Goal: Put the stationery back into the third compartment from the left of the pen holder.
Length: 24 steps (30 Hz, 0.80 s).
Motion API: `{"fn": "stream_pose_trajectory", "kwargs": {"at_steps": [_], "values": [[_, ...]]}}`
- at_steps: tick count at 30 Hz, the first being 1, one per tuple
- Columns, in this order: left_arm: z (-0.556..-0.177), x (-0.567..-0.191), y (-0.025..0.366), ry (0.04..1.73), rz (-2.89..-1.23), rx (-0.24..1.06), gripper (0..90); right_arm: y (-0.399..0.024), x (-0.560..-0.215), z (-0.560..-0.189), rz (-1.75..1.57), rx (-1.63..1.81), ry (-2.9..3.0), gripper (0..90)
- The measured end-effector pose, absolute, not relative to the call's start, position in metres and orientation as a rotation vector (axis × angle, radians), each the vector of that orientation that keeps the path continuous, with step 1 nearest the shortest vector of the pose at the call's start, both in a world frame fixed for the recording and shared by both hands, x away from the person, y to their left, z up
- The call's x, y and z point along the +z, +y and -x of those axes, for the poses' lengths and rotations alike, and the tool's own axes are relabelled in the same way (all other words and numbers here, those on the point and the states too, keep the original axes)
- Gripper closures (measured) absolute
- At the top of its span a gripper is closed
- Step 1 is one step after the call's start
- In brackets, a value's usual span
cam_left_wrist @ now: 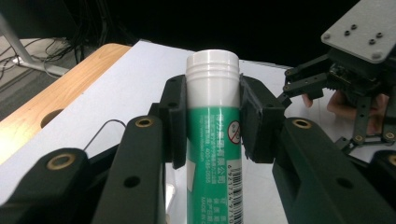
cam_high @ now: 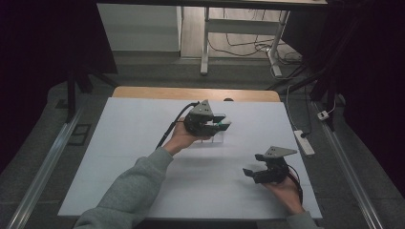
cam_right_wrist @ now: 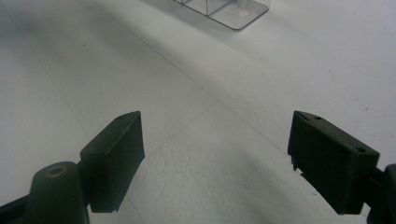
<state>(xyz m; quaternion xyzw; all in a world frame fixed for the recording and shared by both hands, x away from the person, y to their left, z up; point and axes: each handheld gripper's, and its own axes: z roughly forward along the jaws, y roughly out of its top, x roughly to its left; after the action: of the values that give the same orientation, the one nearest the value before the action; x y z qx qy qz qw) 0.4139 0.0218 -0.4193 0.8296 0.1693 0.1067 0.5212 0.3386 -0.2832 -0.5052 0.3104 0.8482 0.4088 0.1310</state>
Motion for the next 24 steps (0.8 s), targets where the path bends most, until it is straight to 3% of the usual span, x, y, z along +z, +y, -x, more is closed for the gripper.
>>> {"fn": "stream_pose_trajectory", "kwargs": {"at_steps": [24], "values": [[-0.448, -0.417, -0.001, 0.463, -1.987, 0.253, 64.0, -0.285, -0.506, -0.339, -0.914, 1.189, 2.461, 18.4]]}}
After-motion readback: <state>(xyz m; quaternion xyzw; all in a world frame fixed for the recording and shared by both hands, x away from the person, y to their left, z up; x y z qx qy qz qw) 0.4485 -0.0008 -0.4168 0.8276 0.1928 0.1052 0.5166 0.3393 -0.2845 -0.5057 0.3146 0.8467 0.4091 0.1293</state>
